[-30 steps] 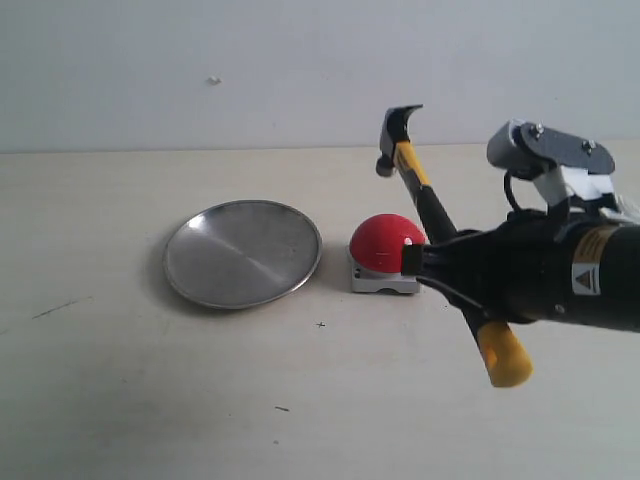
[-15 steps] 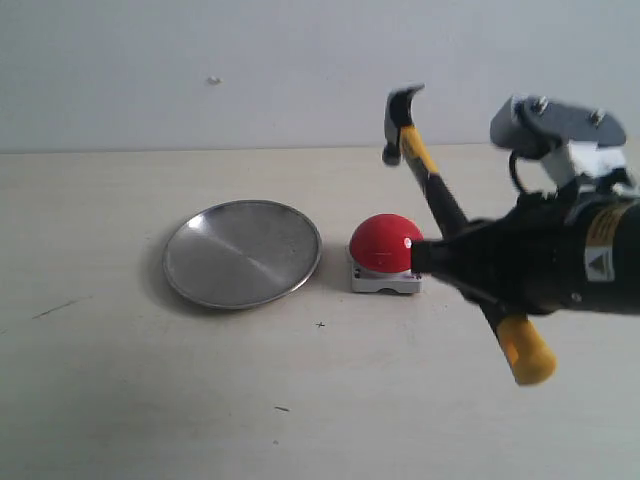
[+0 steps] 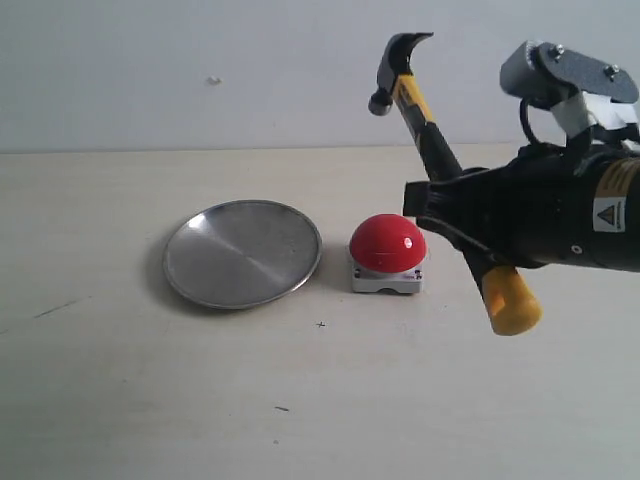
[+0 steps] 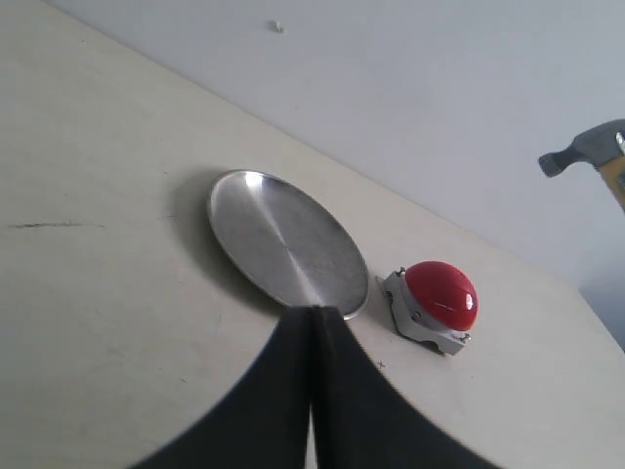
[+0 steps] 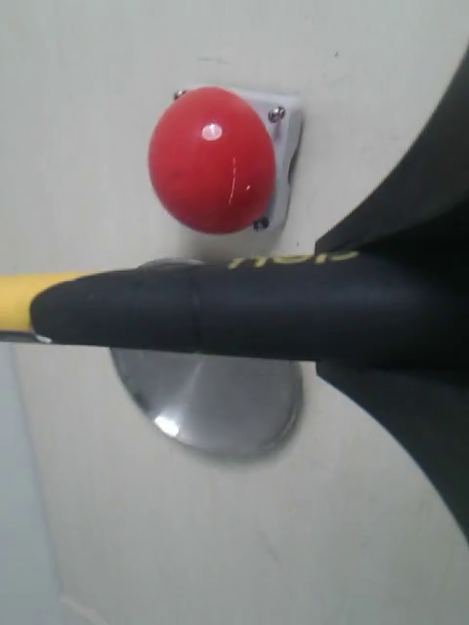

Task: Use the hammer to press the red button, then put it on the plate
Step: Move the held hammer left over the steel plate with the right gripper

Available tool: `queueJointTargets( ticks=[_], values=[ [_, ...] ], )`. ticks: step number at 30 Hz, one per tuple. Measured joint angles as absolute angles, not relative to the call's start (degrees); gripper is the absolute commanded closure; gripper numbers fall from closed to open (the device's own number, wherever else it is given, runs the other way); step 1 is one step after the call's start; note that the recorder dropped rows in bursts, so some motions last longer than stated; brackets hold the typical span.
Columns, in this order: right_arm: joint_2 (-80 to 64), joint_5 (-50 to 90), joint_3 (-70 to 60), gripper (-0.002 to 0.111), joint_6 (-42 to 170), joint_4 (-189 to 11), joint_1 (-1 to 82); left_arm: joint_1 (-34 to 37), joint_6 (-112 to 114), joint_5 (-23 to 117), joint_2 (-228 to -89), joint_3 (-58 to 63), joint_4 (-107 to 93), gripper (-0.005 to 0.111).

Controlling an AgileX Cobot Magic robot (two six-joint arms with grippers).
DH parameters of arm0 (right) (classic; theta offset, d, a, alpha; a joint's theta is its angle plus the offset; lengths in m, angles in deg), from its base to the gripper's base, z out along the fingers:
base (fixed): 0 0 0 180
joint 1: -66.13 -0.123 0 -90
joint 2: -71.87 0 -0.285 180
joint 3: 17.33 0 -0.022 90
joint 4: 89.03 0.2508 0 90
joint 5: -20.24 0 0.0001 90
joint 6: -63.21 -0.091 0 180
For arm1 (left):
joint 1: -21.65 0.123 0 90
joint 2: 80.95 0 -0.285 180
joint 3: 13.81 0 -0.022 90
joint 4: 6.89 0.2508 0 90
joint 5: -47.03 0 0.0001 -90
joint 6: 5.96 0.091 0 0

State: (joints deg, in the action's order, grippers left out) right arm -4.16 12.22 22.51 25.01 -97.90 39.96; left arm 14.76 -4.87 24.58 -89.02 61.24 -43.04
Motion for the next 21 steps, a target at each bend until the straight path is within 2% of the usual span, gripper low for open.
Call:
queueJointTargets(
  ticks=[4,7,12,21],
  values=[
    [-6.77,18.38,22.51,0.108,23.29,-92.94,38.38,14.76,-4.87,24.58,-89.02,61.24,-43.04,0.104],
    [-12.93,31.41,22.51,0.108,14.46,-96.66,34.24,14.76,-4.87,24.58,-89.02,61.24,-43.04,0.104],
    [-22.43,48.47,22.51,0.108,-2.39,-106.91,33.53,14.76,-4.87,24.58,-89.02,61.24,-43.04,0.104],
    [-40.51,65.98,18.94,0.108,-11.31,-102.64,33.38,14.76,-4.87,24.58,-89.02,61.24,-43.04,0.104]
  ],
)
